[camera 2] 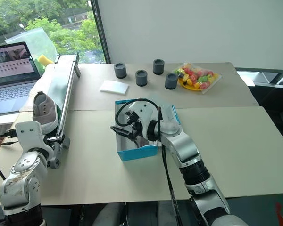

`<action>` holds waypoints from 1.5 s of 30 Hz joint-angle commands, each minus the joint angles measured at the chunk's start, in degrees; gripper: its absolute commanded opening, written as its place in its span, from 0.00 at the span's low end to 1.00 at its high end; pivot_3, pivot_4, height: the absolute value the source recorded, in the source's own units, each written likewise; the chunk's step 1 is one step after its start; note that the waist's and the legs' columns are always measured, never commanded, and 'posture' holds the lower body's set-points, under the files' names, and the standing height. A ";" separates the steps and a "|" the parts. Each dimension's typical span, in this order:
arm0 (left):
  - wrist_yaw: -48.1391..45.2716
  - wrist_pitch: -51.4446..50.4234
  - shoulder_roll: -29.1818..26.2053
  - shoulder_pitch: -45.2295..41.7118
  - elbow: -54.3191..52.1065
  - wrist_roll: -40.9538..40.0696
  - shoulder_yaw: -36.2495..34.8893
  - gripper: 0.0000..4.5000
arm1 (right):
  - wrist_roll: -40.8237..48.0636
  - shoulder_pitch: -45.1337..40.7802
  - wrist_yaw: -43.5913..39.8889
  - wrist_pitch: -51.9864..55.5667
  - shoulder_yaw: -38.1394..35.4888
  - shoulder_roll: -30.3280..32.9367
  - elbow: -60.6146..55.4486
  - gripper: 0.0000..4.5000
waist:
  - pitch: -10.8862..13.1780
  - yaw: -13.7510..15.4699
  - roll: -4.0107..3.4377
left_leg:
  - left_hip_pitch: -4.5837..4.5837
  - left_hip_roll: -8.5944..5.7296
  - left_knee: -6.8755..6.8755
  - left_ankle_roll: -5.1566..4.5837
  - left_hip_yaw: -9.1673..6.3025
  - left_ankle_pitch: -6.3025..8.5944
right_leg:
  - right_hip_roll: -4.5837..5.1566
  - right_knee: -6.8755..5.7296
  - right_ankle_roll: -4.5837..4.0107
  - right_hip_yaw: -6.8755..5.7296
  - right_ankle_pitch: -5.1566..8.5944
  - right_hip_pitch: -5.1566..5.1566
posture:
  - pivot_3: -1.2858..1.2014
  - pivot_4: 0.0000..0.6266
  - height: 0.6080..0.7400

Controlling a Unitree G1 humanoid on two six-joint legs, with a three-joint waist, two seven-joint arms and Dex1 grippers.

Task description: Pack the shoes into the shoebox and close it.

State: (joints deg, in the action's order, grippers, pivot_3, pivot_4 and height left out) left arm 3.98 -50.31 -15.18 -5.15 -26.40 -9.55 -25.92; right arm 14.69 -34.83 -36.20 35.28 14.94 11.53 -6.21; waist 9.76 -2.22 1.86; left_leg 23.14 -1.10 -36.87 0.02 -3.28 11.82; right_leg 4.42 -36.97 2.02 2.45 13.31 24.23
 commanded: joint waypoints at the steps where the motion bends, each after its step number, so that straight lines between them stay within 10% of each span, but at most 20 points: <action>1: 2.37 -1.39 1.19 -1.43 0.46 0.08 -2.83 1.00 | 1.15 -0.82 0.21 0.47 -1.38 -0.35 -2.46 1.00 | 0.00 0.05 0.00 | 0.00 0.00 0.00 0.00 0.00 0.00 | -0.01 0.00 0.00 0.00 0.00 0.00 | 0.52 0.24 1.00; 10: 2.56 -5.40 3.77 -3.39 0.60 -2.58 -6.05 1.00 | 2.32 -2.20 1.02 2.05 -3.84 -1.15 -2.87 1.00 | -0.01 0.03 0.02 | -0.02 0.00 0.00 0.00 0.02 0.00 | 0.00 -0.02 0.00 0.00 0.00 -0.02 | 0.52 0.24 1.00; 16: 2.51 -5.84 4.21 -4.01 0.15 -3.38 -6.95 0.72 | 2.91 -2.92 1.61 2.40 -4.71 -1.16 -2.72 1.00 | -0.01 0.07 0.02 | -0.06 0.00 0.00 0.00 0.03 0.00 | -0.01 -0.05 0.00 0.00 0.00 -0.03 | 0.52 0.24 1.00; 21: 3.19 -3.80 3.38 -4.21 -0.47 -1.85 -5.78 0.67 | 2.96 -3.13 1.86 2.46 -4.90 -1.05 -2.26 1.00 | -0.02 0.15 0.02 | -0.15 -0.01 0.00 0.02 0.05 -0.01 | -0.01 -0.06 -0.01 0.00 0.00 -0.11 | 0.52 0.24 1.00; 29: 1.40 18.25 -4.53 -1.79 -6.95 12.03 11.36 0.67 | 8.66 -6.20 8.76 10.72 -13.16 -6.76 3.19 1.00 | -0.03 0.17 0.09 | 0.06 0.02 0.01 0.06 0.04 0.00 | 0.02 -0.01 -0.04 0.02 -0.03 0.06 | 0.52 0.24 1.00; 36: -10.78 15.11 3.84 -0.59 -13.34 -5.53 18.95 0.67 | 31.93 -15.50 23.68 33.72 -39.77 -17.37 16.02 1.00 | -0.02 0.17 0.08 | 0.12 0.10 0.05 0.08 -0.13 0.03 | 0.04 0.02 -0.05 0.08 -0.03 0.09 | 0.52 0.24 1.00; 45: -14.48 7.71 3.91 -1.54 -18.53 -15.22 21.58 0.67 | 38.83 -17.65 30.77 40.10 -42.60 -18.65 17.42 1.00 | -0.03 -0.55 0.07 | 0.12 0.06 0.06 0.02 0.25 0.05 | -0.05 0.06 -0.04 0.09 -0.02 0.09 | 0.52 0.24 1.00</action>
State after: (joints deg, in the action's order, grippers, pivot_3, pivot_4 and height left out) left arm -9.16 -42.31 -10.89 -5.66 -41.60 -22.63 -5.24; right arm 51.17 -50.43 -6.17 74.85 -28.69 -5.01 12.91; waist 9.74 -2.78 1.93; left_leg 23.23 -1.06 -36.83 0.04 -2.98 11.87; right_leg 4.33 -36.93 1.98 2.53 13.28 24.28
